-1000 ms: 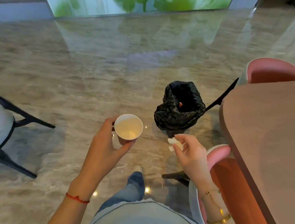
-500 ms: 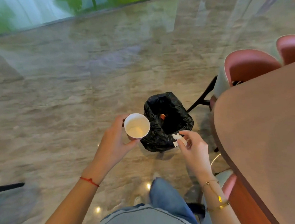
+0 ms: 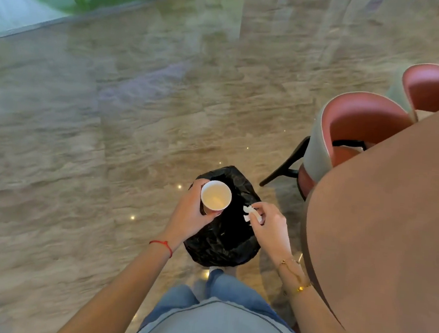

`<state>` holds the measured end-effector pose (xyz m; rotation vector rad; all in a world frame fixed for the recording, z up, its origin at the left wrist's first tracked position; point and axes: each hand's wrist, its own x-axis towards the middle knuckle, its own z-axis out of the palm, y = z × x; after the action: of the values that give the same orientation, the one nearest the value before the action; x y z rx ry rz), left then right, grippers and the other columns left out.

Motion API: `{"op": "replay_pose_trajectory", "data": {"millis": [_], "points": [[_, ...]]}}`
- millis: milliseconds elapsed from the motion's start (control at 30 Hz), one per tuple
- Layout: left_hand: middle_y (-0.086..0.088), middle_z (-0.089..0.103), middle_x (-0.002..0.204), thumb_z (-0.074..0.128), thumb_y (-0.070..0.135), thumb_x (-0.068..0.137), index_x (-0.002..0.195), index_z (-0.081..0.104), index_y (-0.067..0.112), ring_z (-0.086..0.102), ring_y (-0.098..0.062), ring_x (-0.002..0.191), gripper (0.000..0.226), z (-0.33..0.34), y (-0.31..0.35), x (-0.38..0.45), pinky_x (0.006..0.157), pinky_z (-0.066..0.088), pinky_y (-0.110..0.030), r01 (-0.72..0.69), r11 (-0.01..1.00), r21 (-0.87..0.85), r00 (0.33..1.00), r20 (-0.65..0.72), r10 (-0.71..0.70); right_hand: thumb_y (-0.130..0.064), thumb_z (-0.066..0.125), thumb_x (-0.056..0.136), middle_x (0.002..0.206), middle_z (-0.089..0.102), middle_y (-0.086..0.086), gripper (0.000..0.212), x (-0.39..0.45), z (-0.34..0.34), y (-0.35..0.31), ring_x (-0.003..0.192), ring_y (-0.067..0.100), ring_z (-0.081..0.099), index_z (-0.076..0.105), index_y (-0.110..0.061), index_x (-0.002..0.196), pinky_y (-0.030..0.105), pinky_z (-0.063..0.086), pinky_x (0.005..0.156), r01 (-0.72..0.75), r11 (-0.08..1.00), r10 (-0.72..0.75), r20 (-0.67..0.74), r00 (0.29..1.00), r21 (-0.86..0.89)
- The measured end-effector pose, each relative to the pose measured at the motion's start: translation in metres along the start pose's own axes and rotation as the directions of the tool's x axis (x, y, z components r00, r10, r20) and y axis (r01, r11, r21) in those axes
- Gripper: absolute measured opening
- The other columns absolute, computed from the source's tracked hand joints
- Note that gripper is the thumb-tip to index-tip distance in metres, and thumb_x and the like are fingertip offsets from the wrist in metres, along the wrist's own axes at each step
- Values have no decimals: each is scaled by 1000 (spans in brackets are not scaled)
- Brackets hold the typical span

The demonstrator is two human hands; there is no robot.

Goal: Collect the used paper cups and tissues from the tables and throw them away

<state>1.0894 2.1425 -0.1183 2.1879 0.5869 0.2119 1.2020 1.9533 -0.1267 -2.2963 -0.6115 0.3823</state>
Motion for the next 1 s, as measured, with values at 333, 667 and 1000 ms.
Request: {"op": "replay_pose_trajectory", "data": {"millis": [333, 667, 1000], "points": [[-8, 46, 142, 72, 18, 84, 143, 35, 11, 44, -23, 131, 70, 33, -36, 87, 103, 39, -33, 200, 978, 57, 952, 224, -208, -23, 59, 91, 119, 60, 3, 33, 87, 31, 32, 85, 12, 56, 58, -15, 124, 31, 51, 81, -159, 980, 183, 233, 955, -120], [-1, 55, 132, 55, 29, 96, 137, 45, 21, 64, -23, 80, 43, -33, -36, 69, 72, 53, -39, 17, 955, 297, 982, 175, -72, -27, 59, 93, 120, 59, -5, 37, 79, 3, 11, 110, 9, 55, 56, -20, 129, 23, 45, 89, -62, 996, 70, 116, 991, -70], [4, 55, 134, 54, 34, 96, 131, 51, 25, 63, -16, 66, 37, -70, -21, 46, 67, 50, -31, -47, 945, 323, 993, 116, 10, -27, 58, 93, 127, 58, -6, 39, 36, -24, -10, 120, 9, 50, 54, -22, 132, 34, 45, 103, -45, 997, 45, 8, 999, -65]]}}
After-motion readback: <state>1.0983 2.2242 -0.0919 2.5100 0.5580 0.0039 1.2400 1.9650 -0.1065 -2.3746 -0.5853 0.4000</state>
